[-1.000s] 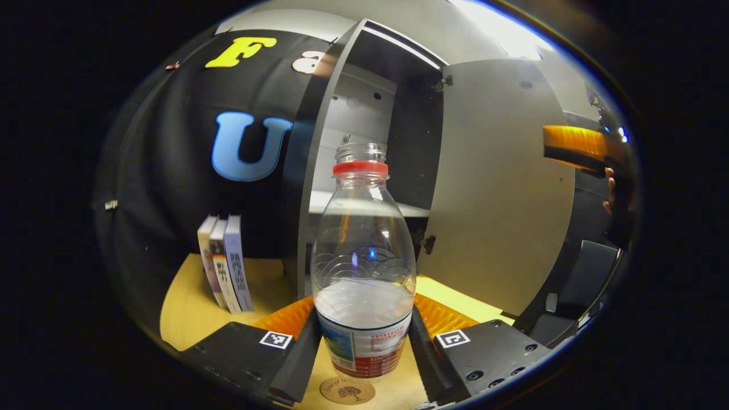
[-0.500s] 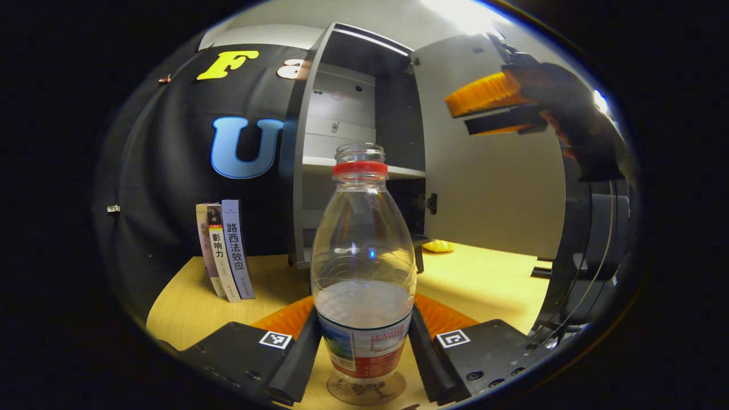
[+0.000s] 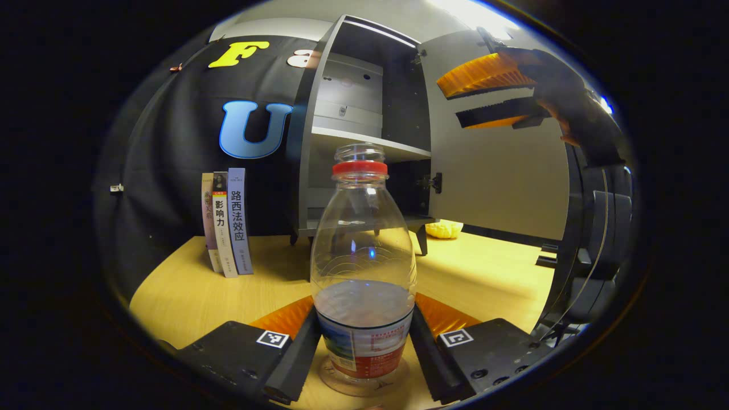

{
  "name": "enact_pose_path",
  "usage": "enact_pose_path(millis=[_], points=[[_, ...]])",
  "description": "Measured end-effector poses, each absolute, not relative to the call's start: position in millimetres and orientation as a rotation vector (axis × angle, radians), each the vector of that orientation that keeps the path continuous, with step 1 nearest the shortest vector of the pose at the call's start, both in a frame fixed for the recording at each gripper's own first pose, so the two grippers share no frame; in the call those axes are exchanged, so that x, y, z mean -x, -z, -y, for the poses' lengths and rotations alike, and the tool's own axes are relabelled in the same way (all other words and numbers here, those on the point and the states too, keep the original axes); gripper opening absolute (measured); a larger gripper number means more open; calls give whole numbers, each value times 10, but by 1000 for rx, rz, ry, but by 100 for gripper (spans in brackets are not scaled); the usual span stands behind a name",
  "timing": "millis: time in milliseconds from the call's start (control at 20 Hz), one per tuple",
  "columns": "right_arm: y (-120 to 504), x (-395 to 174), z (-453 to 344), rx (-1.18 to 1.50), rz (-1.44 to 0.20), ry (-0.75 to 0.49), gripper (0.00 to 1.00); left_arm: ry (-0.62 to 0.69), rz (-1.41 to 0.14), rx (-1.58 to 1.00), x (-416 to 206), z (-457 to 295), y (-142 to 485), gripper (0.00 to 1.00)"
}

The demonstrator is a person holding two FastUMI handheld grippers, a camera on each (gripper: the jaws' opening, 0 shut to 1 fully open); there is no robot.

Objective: Open the cabinet door with the right hand, grasp the bottle in the cabinet with the left hand and place it on the coaster, then close the cabinet door with the right hand.

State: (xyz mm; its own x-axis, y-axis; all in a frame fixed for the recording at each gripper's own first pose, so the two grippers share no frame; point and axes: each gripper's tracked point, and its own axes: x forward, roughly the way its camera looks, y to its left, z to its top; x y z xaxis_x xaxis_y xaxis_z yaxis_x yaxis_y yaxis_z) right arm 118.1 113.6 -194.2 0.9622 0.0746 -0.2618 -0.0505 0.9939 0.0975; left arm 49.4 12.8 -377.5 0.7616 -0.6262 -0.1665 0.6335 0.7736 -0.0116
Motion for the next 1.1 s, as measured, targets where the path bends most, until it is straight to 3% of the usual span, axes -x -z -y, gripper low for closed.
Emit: enact_pose_path(millis=[350, 500, 850, 1100], points=[[1976, -1118, -1109, -101, -282, -63, 97, 676, -182, -59, -501, -115, 3798, 93], [1970, -1088, -1090, -108, -287, -61, 97, 676, -170, -35, -504, -95, 3591, 94], [1298, -885, -940, -75, -200, -7, 97, 719, -49, -22, -550, -33, 2240, 94], [737, -226, -749, -28, -189, 53, 97, 862, -56, -18, -166, 327, 1457, 93]])
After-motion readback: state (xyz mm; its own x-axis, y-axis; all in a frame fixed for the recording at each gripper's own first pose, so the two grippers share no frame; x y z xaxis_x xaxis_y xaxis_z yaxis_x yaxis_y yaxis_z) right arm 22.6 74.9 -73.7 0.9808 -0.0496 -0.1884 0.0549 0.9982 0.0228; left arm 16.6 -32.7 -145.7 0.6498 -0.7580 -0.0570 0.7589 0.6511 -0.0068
